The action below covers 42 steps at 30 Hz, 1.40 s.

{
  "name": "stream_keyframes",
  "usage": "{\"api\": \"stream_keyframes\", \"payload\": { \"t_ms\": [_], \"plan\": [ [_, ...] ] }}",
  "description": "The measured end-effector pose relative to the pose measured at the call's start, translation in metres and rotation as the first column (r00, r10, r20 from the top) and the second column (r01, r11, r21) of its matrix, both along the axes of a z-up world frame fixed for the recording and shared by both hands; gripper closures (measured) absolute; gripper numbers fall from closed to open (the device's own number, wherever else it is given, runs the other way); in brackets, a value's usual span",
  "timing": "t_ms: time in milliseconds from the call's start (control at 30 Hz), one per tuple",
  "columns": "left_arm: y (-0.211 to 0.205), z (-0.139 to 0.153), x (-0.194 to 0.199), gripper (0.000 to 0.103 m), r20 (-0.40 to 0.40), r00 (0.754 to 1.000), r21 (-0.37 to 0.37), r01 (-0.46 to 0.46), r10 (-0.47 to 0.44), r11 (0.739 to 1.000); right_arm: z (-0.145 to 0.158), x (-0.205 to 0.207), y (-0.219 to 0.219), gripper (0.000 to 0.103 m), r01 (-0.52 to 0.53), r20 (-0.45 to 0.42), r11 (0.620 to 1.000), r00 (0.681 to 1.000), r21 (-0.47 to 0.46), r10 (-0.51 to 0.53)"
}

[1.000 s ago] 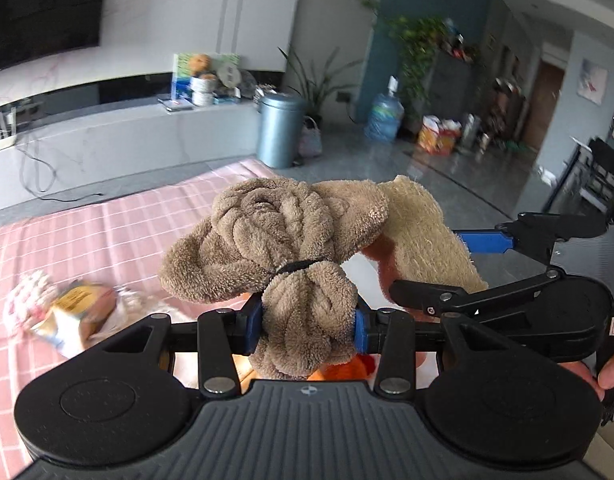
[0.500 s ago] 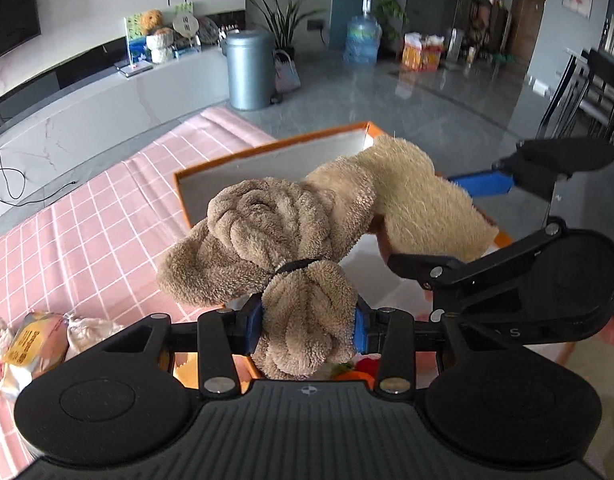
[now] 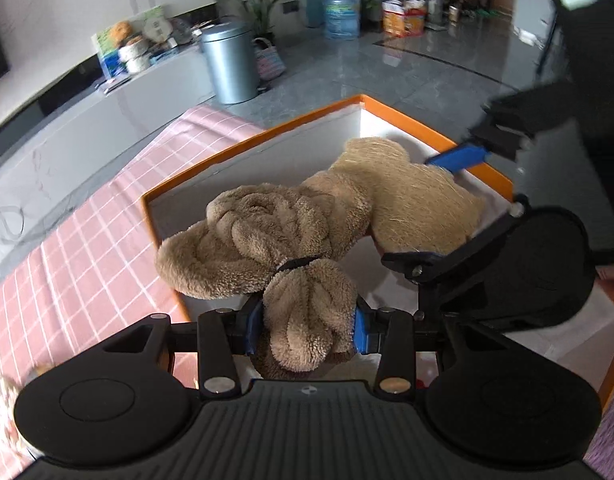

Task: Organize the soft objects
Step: 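Lower both items into the box and open both tools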

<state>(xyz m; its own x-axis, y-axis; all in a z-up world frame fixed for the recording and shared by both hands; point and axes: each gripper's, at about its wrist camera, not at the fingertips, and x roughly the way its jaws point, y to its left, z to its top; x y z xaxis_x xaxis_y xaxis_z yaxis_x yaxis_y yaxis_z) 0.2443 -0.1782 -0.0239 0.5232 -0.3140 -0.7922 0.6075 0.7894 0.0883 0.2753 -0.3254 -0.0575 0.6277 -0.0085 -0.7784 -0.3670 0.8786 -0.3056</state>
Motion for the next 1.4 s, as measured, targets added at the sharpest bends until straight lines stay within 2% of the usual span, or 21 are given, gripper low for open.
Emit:
{"api": "stream_keyframes", "payload": {
  "t_ms": [200,400,500,633,700,800,967,1200,1400],
  "plan": [
    [-0.011,-0.015,0.004,0.053,-0.001,0.998,0.055,0.055,-0.055,0.997,-0.009,0.005,0.002,0.029,-0.045,-0.031,0.997,0.999,-0.065,0.043],
    [-0.019,-0.025,-0.003,0.049,0.044,0.996,0.110,0.073,-0.079,0.991,-0.015,0.006,0.008,0.028,-0.089,-0.047,0.990,0.995,-0.113,0.084],
    [-0.021,-0.025,-0.004,0.042,0.051,0.995,0.115,0.077,-0.084,0.990,-0.016,0.004,0.009,0.028,-0.106,-0.060,0.986,0.993,-0.129,0.099],
    [-0.022,-0.024,-0.006,0.027,0.057,0.995,0.115,0.078,-0.085,0.990,-0.017,0.003,0.014,0.024,-0.140,-0.070,0.975,0.989,-0.172,0.130],
    [-0.021,-0.022,-0.007,0.026,0.065,0.994,0.110,0.075,-0.082,0.991,-0.018,-0.002,0.016,0.017,-0.160,-0.066,0.967,0.987,-0.199,0.149],
    [-0.019,-0.017,-0.008,0.018,0.068,0.994,0.099,0.082,-0.089,0.992,-0.013,-0.010,0.018,0.017,-0.186,-0.063,0.958,0.982,-0.219,0.177],
    [-0.014,-0.008,-0.012,0.016,0.089,0.993,0.072,0.072,-0.079,0.995,-0.004,-0.019,0.018,0.014,-0.191,-0.062,0.955,0.981,-0.226,0.181],
    [0.000,0.005,-0.023,0.016,0.104,0.992,0.025,0.069,-0.071,0.997,0.016,-0.031,0.011,0.014,-0.155,-0.048,0.976,0.988,-0.153,0.150],
    [0.019,0.019,-0.034,0.017,0.096,0.995,-0.080,0.037,-0.030,0.996,0.035,-0.054,0.007,0.014,-0.107,0.006,0.992,0.994,-0.067,0.107]
  ]
}}
